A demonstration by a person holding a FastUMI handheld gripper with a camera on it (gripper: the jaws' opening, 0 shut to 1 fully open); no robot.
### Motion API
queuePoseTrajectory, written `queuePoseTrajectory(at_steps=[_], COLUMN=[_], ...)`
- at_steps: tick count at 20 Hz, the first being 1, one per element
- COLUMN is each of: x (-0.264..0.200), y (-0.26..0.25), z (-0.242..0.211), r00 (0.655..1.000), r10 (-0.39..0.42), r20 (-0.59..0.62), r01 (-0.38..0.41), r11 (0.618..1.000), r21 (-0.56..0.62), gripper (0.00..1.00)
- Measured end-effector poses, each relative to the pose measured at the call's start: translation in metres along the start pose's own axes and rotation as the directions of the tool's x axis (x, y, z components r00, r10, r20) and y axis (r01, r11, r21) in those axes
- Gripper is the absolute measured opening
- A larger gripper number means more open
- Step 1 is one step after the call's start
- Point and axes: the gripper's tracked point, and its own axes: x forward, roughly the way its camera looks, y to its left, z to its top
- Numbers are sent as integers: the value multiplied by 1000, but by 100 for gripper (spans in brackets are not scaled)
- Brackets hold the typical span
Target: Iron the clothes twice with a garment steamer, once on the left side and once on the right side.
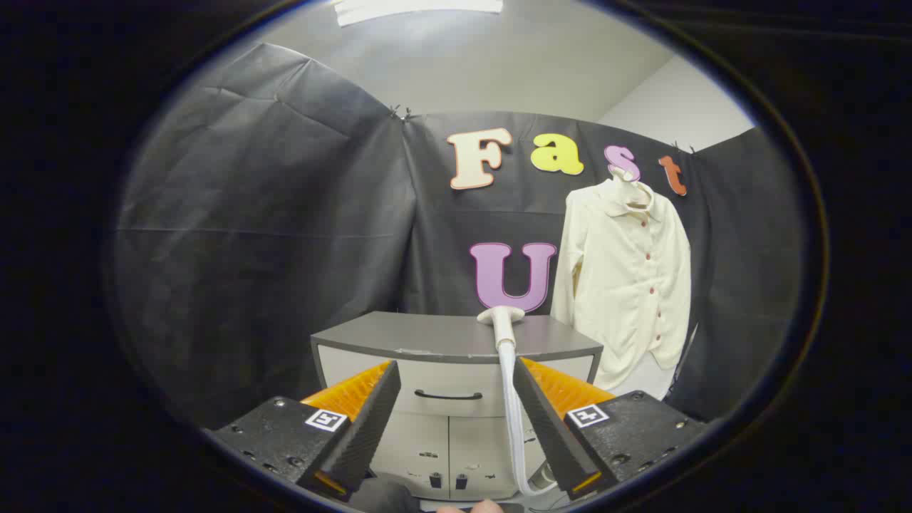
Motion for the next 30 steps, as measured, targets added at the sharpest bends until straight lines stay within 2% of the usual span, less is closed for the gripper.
queuePoseTrajectory(at_steps=[16, 30], x=[4, 64], y=[-6, -32], z=[-2, -11], r00=[1000, 997], r10=[-13, -20], r20=[-14, -76], r01=[13, 23], r11=[1000, 999], r21=[3, 41], gripper=[96, 97])
